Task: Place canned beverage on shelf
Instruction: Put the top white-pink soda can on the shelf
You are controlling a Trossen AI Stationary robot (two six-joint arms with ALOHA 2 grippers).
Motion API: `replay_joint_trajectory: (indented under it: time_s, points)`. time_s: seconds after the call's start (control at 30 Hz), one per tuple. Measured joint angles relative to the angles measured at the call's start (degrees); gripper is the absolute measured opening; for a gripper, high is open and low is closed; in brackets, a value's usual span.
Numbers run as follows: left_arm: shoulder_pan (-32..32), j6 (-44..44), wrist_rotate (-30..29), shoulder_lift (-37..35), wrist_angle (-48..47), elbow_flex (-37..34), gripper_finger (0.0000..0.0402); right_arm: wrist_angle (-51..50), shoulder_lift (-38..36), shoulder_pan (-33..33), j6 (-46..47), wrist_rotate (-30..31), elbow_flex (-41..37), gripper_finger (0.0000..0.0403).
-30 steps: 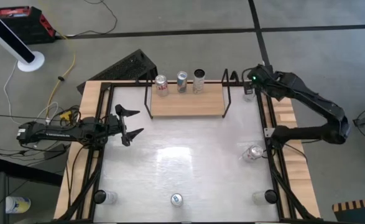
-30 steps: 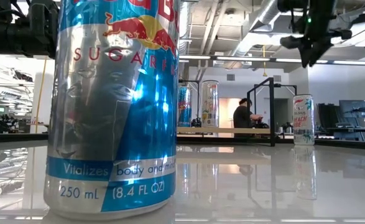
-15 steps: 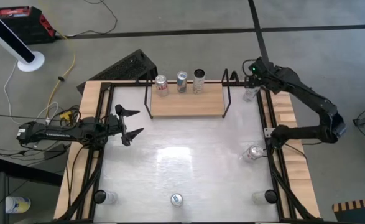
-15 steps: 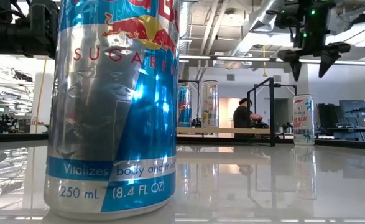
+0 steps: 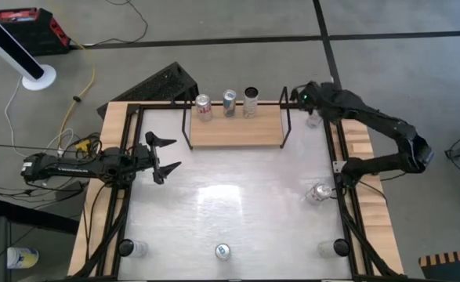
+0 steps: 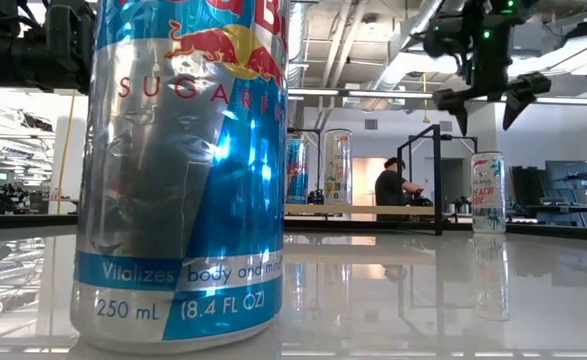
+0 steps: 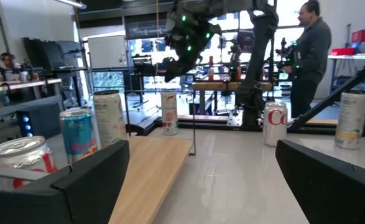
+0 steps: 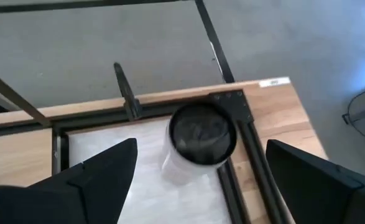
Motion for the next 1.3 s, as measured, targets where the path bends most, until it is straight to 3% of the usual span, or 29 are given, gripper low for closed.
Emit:
replay_joint_trajectory:
  time_s: [0.17,0.4,0.9,1.03,1.23,1.3]
  points:
    - [-0.01,-0.01,0.45,0.01,0.03,0.0,0.0393,4.19,-1.38,0.95,6.2,3.35,-8.61,0.0382]
    - [-0.01,-0.06,0.43,0.01,0.03,0.0,0.0393,23.18,-3.67,1.12,2.48,4.54,-17.14,0.0382]
    - [-0.01,0.01,0.32,0.0,0.05,0.0,0.0393,25.94,-1.29,-1.07,1.39,7.12,-18.04,0.0377]
    - [-0.01,-0.04,0.32,0.0,0.23,0.0,0.0393,25.83,-1.27,-1.07,1.4,7.17,-18.04,0.0341]
    - [-0.01,-0.06,0.35,0.0,0.24,0.0,0.0393,25.59,-1.32,-0.92,1.38,7.41,-18.04,0.0235]
    - [-0.01,-0.08,0.37,0.0,0.26,0.0,0.0393,25.41,-1.59,-0.26,1.11,7.41,-18.0,0.0232]
